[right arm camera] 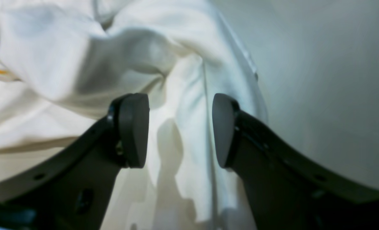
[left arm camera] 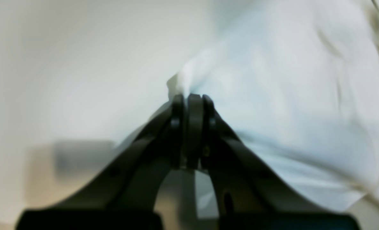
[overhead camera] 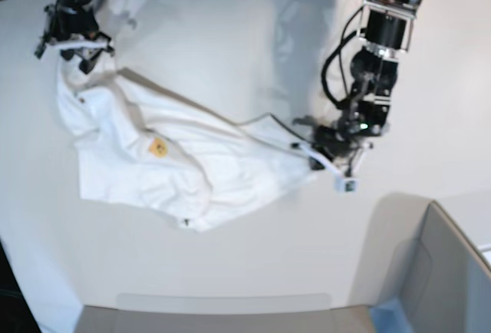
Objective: Layout the t-shirt on the table in an organized manner, then fold the t-shirt properly
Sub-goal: 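Move the left gripper to the shirt hem edge and grasp it, then move the right gripper onto the bunched shirt middle and grasp fabric, then pull the grasped fabric with the right gripper away from the left gripper, then open the right gripper and raise it off the shirt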
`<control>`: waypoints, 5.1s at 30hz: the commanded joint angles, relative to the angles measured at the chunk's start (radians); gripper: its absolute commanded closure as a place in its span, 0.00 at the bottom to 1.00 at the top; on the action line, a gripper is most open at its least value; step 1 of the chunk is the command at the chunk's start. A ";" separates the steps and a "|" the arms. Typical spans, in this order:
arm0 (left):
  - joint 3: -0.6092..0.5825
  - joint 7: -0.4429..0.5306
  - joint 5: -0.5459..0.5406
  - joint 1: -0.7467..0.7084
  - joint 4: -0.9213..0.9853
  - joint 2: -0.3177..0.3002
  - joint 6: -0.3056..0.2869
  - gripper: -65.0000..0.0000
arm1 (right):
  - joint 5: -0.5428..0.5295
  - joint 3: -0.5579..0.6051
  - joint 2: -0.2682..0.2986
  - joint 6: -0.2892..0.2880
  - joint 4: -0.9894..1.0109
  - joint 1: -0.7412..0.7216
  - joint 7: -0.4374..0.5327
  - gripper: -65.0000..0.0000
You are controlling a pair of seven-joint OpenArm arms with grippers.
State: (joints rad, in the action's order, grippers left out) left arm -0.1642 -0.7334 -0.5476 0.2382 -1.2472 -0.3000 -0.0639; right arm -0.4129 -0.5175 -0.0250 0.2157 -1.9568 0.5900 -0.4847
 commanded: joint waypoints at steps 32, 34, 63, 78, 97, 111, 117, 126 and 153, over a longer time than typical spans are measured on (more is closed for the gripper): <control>0.340 -0.062 0.030 -0.113 -0.250 -0.092 0.025 1.00 | 0.569 0.840 0.178 0.097 -0.102 0.038 0.027 0.51; 0.340 -0.062 0.030 -0.115 -0.248 -0.090 0.025 1.00 | 0.569 0.847 0.175 0.097 -0.100 0.012 0.027 0.51; 0.340 -0.061 0.030 -0.135 -0.250 -0.092 0.025 1.00 | 0.335 0.913 0.175 0.001 -0.100 -0.236 -0.190 0.51; 0.340 -0.061 0.027 -0.135 -0.250 -0.087 0.025 1.00 | 0.447 1.023 0.172 -0.006 0.015 -0.396 -0.242 0.51; 0.340 -0.061 0.027 -0.130 -0.251 -0.086 0.025 1.00 | 0.447 1.057 0.070 -0.008 0.368 -0.606 -0.248 0.56; 0.341 -0.061 0.027 -0.127 -0.251 -0.086 0.025 1.00 | 0.454 0.995 0.078 -0.006 0.274 -0.646 -0.243 1.00; 0.341 -0.061 0.027 -0.133 -0.254 -0.089 0.025 1.00 | 0.447 0.860 0.073 -0.006 0.109 -0.729 -0.251 1.00; 0.420 -0.067 0.025 -0.176 -0.256 -0.092 0.023 1.00 | 0.447 0.644 0.102 -0.008 0.534 -1.126 -0.187 1.00; 0.414 -0.073 0.022 -0.225 -0.348 -0.084 0.022 1.00 | 0.447 0.635 0.113 0.000 0.029 -0.486 -0.141 0.29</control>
State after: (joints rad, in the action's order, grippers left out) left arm 0.2451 -0.8307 -0.5247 -0.0017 -1.5745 -0.3683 -0.0406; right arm 0.0280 0.1192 0.0933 0.2173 -1.9003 0.1211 -0.6640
